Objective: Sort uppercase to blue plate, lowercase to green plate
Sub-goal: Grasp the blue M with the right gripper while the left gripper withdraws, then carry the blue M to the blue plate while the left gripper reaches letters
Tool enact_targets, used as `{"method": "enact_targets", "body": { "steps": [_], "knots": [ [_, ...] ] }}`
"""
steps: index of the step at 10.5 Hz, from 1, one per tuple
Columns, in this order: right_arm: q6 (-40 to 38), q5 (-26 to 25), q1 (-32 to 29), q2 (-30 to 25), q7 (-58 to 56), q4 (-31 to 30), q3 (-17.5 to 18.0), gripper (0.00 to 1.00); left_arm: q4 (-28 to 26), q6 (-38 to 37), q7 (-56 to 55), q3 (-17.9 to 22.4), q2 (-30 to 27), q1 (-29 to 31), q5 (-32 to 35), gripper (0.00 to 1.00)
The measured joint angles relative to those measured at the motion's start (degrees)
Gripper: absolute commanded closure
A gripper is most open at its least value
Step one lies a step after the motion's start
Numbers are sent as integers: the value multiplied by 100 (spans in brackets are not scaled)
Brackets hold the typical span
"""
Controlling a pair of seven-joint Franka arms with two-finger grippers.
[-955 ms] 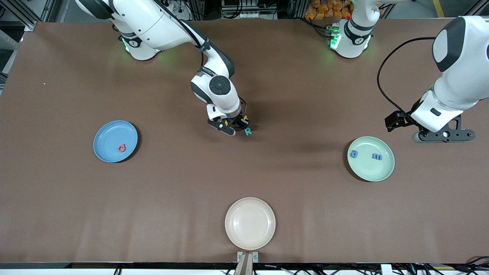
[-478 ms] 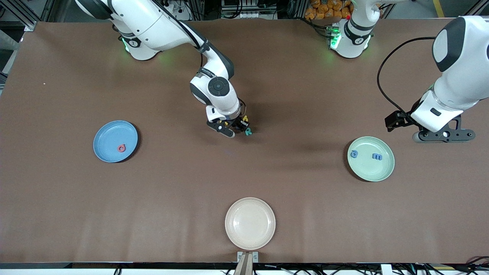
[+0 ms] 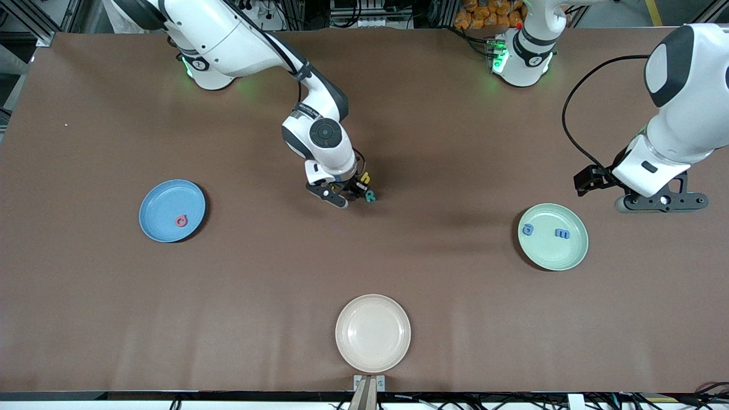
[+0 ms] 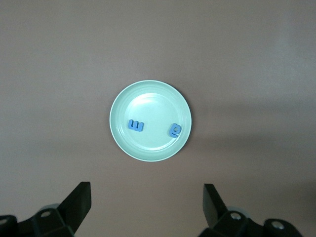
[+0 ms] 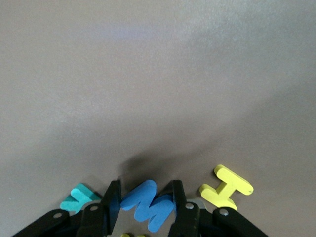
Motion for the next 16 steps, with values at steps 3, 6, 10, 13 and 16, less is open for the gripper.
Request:
{"method": "enact_targets", "body": {
  "steps": [3,6,10,13,16],
  "knots": [
    [-395,0,-242,0,-536,187,-18,57,-1,-3,0,0,1,-34,0,0],
    [-472,0,-585,0,-1253,234,-23,57,-14,-3,0,-1,42,-186,-221,0],
    [-977,-1,-1137,-35,-2698,398,-31,57,-27,7,-6,-97,161,-457,-949,0],
    [-1607,1,-1677,-215,-4105,471,-42,57,-43,246,-271,-630,352,-824,-957,0],
    [-2391,16,-2118,-601,-5773,506,-390,57,-88,789,-380,-1139,780,-1193,-948,0]
  ]
}}
